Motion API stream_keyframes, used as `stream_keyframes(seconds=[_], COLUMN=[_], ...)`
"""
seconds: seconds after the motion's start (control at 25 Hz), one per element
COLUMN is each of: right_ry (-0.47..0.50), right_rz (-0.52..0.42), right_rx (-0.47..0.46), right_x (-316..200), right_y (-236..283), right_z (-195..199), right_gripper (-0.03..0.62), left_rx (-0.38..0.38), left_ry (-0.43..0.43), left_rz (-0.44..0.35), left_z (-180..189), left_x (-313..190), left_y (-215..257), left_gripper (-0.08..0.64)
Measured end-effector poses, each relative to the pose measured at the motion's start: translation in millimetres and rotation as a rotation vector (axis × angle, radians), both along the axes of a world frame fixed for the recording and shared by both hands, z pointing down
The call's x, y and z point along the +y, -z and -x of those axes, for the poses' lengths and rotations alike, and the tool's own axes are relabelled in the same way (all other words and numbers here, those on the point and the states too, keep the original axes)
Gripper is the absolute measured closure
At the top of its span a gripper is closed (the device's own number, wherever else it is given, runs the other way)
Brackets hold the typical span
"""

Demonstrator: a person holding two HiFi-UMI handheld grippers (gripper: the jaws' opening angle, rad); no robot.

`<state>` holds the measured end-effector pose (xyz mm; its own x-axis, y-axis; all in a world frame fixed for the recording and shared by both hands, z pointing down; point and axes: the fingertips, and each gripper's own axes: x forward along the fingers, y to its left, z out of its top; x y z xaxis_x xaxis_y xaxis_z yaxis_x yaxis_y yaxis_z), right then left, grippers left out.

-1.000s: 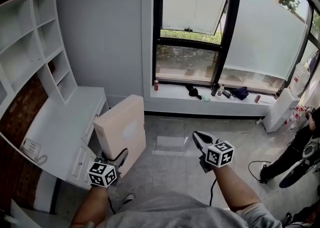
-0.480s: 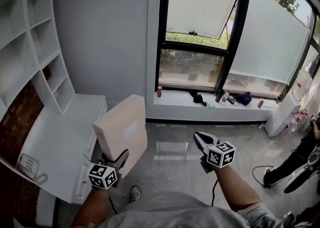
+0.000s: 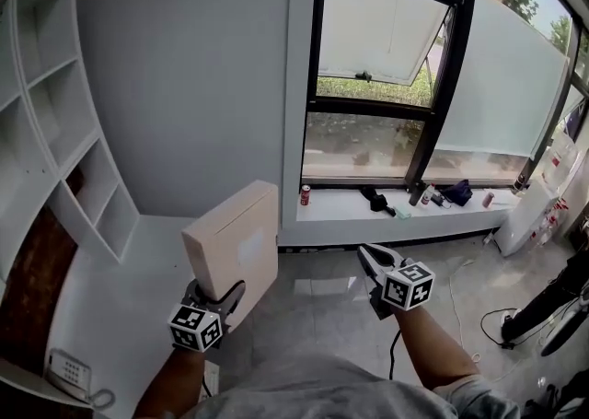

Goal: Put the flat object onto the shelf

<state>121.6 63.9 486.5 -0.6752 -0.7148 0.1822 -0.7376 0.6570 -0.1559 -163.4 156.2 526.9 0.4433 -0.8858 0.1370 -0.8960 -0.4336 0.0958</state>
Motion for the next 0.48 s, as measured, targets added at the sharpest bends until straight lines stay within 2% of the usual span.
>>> stream_keyframes(seconds=[0.24, 0.48], right_ry=[-0.024, -0.02], right_rz=[0.018, 0.028], right_rx=[0.011, 0.001], right_x=[-63, -123], right_y=[-7, -14], right_z=[24, 19], right_gripper=[0.583, 0.583], left_rx=[0.011, 0.02], left_ry=[-0.01, 0.001], left_rz=[0.005, 0.006], left_z=[34, 37], left_x=[-67, -121], left_y=[1, 0], left_gripper=[0.265, 0.267])
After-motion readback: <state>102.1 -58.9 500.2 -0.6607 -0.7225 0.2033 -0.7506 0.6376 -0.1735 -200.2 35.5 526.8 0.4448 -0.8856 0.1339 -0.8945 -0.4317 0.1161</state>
